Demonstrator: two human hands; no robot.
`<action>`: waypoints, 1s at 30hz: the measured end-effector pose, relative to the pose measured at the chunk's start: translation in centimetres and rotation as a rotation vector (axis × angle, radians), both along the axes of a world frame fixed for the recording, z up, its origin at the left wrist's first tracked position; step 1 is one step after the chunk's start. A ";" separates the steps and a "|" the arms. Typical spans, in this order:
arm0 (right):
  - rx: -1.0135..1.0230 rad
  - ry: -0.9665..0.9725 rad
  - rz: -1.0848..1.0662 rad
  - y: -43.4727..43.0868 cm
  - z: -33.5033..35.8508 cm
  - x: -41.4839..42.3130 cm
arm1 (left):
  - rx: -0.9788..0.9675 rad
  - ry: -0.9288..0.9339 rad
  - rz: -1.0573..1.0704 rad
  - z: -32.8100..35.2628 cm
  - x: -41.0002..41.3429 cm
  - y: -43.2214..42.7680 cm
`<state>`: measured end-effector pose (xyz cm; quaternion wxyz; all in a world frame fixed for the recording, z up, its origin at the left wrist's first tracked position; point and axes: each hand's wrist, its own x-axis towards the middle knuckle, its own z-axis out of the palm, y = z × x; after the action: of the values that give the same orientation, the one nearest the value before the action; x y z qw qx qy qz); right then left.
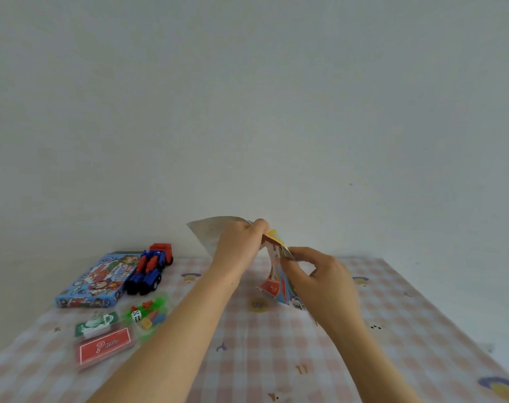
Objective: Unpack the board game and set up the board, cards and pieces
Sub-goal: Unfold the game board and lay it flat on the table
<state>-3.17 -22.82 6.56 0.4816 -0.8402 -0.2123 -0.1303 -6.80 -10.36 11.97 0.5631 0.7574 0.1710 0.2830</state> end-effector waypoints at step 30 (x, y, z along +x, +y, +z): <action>0.253 -0.107 -0.049 -0.9 1.7 2.6 | -0.117 -0.135 0.071 0.1 0.2 1.1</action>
<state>-0.54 -23.69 8.28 0.5685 -0.7694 -0.1991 -0.2126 -6.61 -9.30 12.06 0.6063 0.6958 0.1755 0.3427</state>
